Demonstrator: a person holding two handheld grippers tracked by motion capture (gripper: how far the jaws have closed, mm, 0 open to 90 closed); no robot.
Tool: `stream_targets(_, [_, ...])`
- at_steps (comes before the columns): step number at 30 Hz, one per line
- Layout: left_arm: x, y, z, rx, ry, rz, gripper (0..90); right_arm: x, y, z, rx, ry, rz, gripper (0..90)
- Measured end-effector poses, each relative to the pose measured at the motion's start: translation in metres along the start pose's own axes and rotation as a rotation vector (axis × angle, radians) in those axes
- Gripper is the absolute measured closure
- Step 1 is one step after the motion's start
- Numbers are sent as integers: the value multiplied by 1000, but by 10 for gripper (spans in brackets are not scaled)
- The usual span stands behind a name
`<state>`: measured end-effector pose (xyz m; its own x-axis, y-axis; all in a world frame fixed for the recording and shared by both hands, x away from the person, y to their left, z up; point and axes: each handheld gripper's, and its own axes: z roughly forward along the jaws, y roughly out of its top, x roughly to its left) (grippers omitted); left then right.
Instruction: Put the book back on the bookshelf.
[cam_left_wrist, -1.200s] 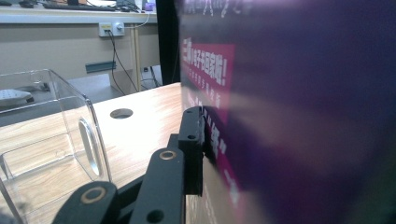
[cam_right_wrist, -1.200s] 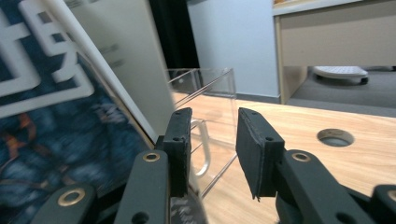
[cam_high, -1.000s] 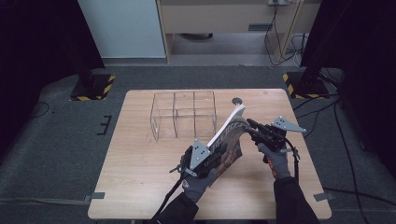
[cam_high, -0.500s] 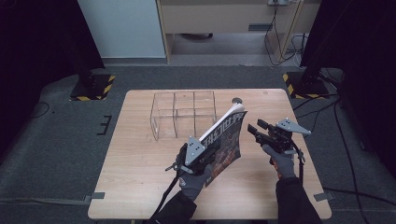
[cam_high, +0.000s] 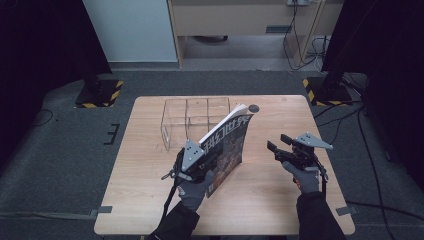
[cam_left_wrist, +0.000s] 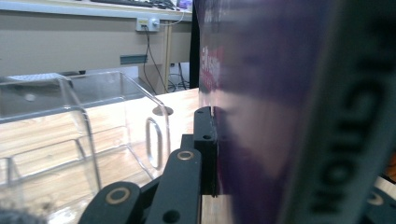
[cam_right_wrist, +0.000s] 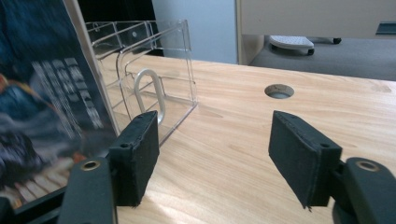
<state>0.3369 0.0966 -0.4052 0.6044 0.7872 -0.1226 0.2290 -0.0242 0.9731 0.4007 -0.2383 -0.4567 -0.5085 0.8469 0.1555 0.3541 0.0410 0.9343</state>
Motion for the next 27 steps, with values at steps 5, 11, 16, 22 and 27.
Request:
stream_targets(5, [10,12,-10,-1,18,-11,820,1,-6,-5,36,-19,-26,276])
stream_targets(11, [19,27,-22,-10,36,-17,820,1,-16,-11,63,-43,-46,250])
stream_targets(16, [24,37,-33,-12,63,-6,820,2,-22,-16,90,-61,-67,235])
stream_targets(22, [34,47,-45,-13,87,-9,820,0,-27,-19,113,-80,-70,231])
stream_targets(27, [46,55,-57,-35,111,-30,821,0,-31,-17,135,-88,-90,227])
